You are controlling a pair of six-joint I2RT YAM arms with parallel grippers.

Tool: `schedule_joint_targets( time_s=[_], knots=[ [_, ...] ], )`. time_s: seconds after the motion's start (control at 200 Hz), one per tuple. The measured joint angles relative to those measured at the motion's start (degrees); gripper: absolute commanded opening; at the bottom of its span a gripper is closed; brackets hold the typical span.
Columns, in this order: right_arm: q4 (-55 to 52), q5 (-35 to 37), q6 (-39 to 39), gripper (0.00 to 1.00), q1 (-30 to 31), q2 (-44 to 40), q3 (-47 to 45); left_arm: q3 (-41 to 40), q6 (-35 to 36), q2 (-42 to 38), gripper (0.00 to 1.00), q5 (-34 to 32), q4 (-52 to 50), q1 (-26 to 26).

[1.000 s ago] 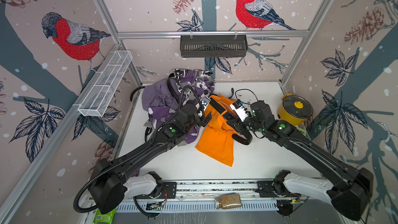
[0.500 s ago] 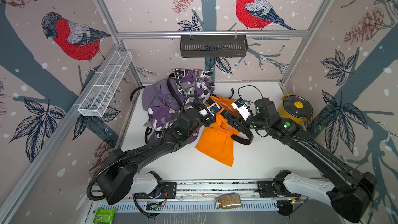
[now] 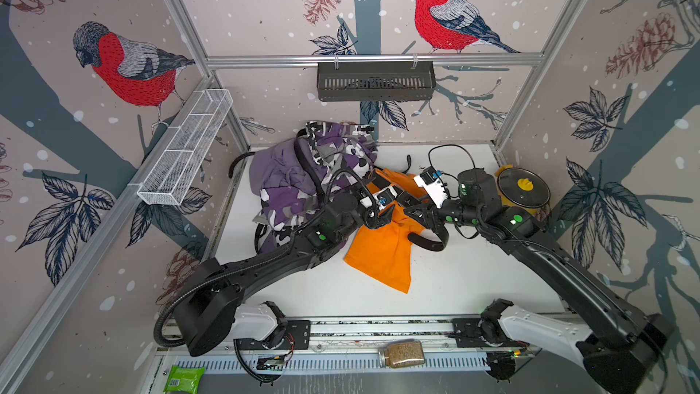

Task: Remove the belt from the trousers

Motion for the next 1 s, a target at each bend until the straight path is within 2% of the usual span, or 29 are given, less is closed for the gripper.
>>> schedule_joint_targets(
  time_s=[0.09,0.2,0.28,0.455,0.605,0.705,0.83,1.0],
  knots=[
    [0.0,-0.3,0.0,0.2,-0.1,-0.2,0.3,1.9,-1.1,3.9,0.96,-2.9,-0.1,-0.1],
    [-0.1,-0.4,0.0,0.2,-0.1,-0.9,0.4,4.4,-4.3,8.0,0.95,-11.6,0.8,0.1],
    [0.0,-0.5,0.2,0.2,-0.1,-1.0,0.1,5.7,-7.3,9.6,0.94,-15.4,0.2,1.4],
    [0.3,-0.9,0.2,0.2,-0.3,-0.7,-0.8,7.0,-13.1,10.6,0.94,-18.8,-3.4,3.8],
    [0.4,-1.6,0.2,0.2,-1.7,-0.5,-1.5,4.4,-12.5,7.1,0.97,-21.1,-4.2,0.5],
    [0.4,-2.8,0.2,0.2,-2.9,-0.4,-1.7,-0.2,-9.7,2.3,0.97,-21.2,-2.7,-2.2],
    [1.1,-4.5,0.3,0.2,-3.7,-0.4,-2.0,-5.9,-6.4,-3.3,0.97,-17.1,0.3,-2.9],
    [2.0,-6.6,0.6,0.21,-3.9,-1.0,-2.8,-4.0,-4.0,-3.3,0.9,-12.9,4.0,-3.0]
  ],
)
